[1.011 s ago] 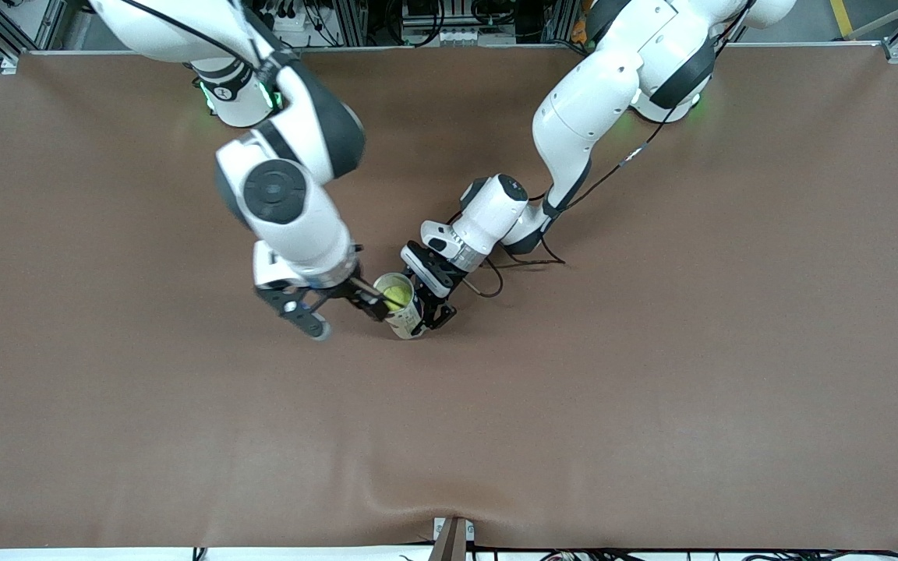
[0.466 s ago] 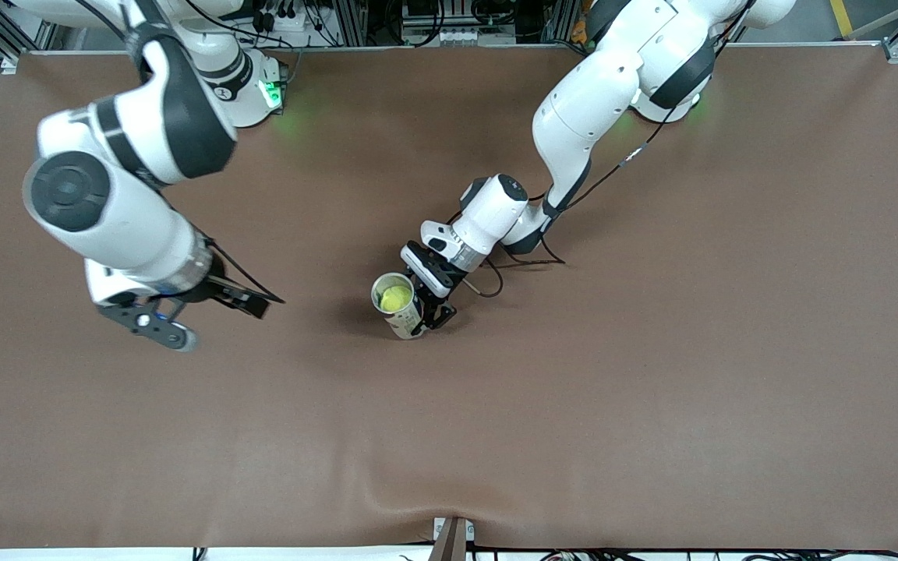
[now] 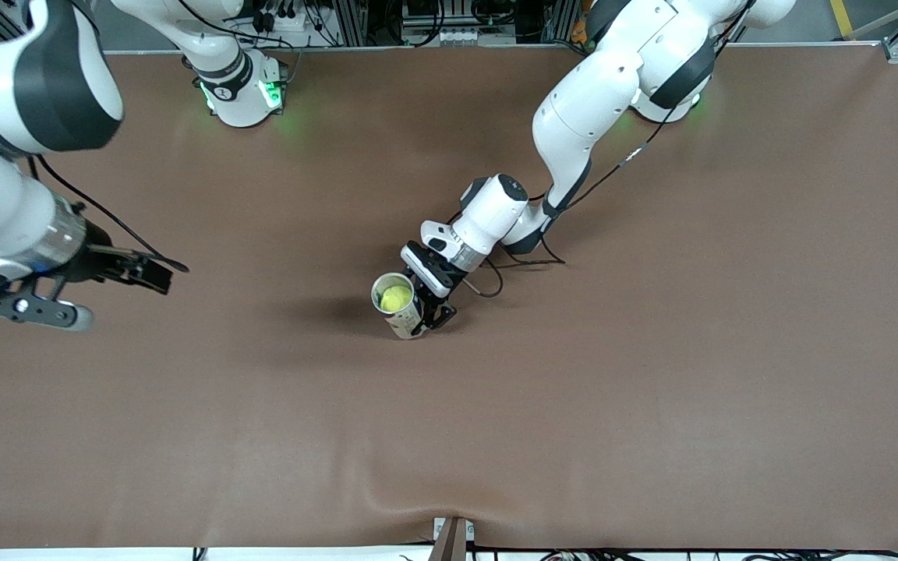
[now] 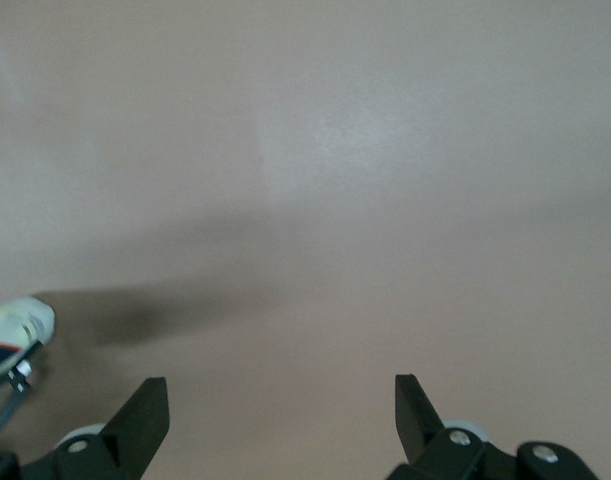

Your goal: Insert tennis ball vertically with right arm

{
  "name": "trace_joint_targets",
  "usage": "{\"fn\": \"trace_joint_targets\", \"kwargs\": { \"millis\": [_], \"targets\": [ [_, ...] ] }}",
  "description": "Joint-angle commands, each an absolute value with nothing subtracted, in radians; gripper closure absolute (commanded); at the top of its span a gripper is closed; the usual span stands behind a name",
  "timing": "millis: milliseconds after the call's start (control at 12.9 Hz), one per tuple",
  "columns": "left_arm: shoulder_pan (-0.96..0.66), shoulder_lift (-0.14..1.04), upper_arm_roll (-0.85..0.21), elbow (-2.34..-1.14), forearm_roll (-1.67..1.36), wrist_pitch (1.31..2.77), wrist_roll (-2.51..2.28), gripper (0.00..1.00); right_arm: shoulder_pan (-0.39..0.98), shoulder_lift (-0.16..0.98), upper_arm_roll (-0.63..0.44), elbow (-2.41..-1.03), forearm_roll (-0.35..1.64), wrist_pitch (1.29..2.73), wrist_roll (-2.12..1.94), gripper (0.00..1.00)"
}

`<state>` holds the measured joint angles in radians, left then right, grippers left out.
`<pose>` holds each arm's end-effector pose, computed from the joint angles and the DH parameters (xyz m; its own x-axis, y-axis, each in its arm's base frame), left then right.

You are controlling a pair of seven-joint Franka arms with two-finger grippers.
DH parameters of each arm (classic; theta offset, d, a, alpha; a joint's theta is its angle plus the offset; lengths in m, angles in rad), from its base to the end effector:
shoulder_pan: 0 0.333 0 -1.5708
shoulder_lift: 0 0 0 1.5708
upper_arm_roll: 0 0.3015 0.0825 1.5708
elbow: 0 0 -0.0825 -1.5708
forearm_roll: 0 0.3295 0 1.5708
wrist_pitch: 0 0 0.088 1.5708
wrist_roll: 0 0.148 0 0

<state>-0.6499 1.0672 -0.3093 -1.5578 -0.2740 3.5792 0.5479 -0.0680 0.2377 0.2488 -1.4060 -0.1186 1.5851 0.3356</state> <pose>0.4859 -0.5166 0.1548 0.3435 -0.4681 0.8142 -0.7713 -0.6352 -0.0398 0.5601 0.0701 0.5157 0.9874 -0.1556 -0.0287 -0.1532 -0.9854 0.0739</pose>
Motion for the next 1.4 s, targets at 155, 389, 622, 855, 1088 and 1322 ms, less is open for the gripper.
{"fn": "trace_joint_targets", "kwargs": {
  "millis": [155, 389, 622, 855, 1088, 1322],
  "targets": [
    [-0.646, 1.06, -0.308, -1.62, -0.287, 3.553, 0.545, 0.31, 0.058, 0.103, 0.007, -1.436, 0.015, 1.507, 0.18, 0.0],
    [-0.646, 1.06, -0.31, -1.62, -0.287, 3.553, 0.545, 0.29, 0.078, 0.04, -0.046, -1.436, 0.052, 1.43, 0.131, 0.0],
    [-0.646, 1.06, -0.31, -1.62, -0.291, 3.553, 0.543, 0.0, 0.08, 0.018, -0.048, -1.433, 0.045, 1.404, 0.066, 0.0],
    [-0.646, 1.057, -0.311, -1.621, -0.296, 3.553, 0.531, 0.0, 0.074, 0.017, -0.064, -1.431, 0.04, 1.384, -0.003, 0.0],
    [-0.643, 1.04, -0.322, -1.652, -0.298, 3.553, 0.494, 0.0, -0.011, 0.018, -0.003, -1.431, 0.04, 1.373, 0.008, 0.0],
    [-0.612, 0.93, -0.324, -1.79, -0.299, 3.551, 0.425, 0.0, -0.008, 0.018, 0.009, -1.431, 0.037, 1.371, 0.13, 0.0]
  ]
}}
